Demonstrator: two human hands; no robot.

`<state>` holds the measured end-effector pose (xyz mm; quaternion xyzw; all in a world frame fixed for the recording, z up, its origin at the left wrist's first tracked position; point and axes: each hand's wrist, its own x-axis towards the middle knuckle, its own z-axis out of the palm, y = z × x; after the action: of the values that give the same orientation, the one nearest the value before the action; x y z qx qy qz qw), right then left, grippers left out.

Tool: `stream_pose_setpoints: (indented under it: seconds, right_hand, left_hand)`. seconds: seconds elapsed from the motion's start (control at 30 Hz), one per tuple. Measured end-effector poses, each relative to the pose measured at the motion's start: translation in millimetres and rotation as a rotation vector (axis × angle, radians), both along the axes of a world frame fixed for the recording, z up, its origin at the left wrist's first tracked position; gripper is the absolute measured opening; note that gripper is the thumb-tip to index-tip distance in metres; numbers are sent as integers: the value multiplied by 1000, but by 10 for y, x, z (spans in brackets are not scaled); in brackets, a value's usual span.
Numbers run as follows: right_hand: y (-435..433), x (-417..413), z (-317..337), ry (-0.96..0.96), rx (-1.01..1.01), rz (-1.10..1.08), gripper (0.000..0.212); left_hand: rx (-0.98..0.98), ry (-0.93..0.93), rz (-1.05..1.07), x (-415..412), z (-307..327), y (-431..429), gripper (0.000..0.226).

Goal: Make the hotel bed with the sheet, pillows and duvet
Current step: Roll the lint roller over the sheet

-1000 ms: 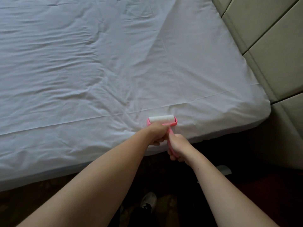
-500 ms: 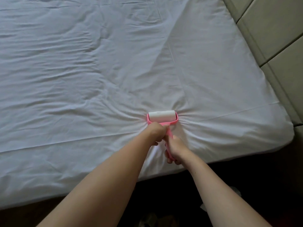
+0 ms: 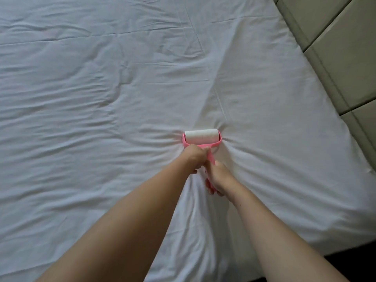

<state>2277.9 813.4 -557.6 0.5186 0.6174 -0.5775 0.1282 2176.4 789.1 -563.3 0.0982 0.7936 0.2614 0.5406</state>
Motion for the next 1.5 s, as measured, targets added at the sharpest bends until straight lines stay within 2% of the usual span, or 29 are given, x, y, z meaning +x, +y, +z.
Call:
stream_pose_setpoints:
  seconds: [0.23,0.37,0.63,0.8,0.9,1.0,1.17,1.33,1.5]
  right_hand:
    - [470,-538,4,13,15,34,59]
    - [738,-907,22,25,25,59,61]
    - [1403,-1615,11,22,26,119,54]
    - [1675,-1907,43,23,33,143,61]
    - [1763,-1915,50,139,87,91,61]
    - [1860,-1840,11,196,210,37,65]
    - [2229,-1750,17,185,388,2,89]
    - [2644,-1682,-28,157,437,28,76]
    - [2888,-1653,-107,112,299,70,60]
  left_hand:
    - [53,-20,34,-511,-27,419,44]
    - [93,41,70,-832,-9,650,45]
    - [120,69,204,-1465,-54,1248,43]
    - [141,114,246,-1743,-25,1510,43]
    - [164,228,241,-1770,-14,1601,42]
    - [235,253,242,-1685,36,1702,41]
    - [361,219,238,-1577,132,2115,48]
    - [371,169,214,-1562,77,2531,38]
    - [307,170,152,-1602,-128,2727,38]
